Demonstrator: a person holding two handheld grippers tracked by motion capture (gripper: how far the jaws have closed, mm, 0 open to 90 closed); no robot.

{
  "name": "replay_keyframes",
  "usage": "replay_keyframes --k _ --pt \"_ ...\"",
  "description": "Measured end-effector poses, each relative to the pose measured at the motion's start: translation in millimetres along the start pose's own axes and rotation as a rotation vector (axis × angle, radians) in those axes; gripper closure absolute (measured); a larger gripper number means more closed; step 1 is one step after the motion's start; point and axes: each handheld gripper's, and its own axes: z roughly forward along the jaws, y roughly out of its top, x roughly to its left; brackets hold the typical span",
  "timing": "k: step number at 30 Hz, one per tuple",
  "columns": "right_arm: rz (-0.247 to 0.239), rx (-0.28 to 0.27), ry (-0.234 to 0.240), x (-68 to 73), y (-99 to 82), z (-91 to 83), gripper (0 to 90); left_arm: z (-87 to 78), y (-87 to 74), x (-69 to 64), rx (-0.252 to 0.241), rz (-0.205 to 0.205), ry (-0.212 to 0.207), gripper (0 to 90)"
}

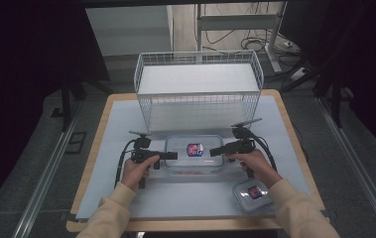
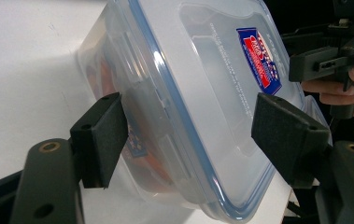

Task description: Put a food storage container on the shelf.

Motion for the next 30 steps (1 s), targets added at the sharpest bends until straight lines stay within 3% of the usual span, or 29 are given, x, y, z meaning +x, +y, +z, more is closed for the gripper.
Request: replay_keyframes --k 12,30 --pt "0.033 -0.033 0.037 -5.4 -4.4 -7.3 34.4 -1.9 -2.9 -2.5 -0.015 0.011 0.008 29.2" --pt "-0.007 -0.077 0.085 -5.7 -15.9 -19.3 44.2 -12.6 -12.1 -5.4 -0.059 0.033 -0.014 39.8"
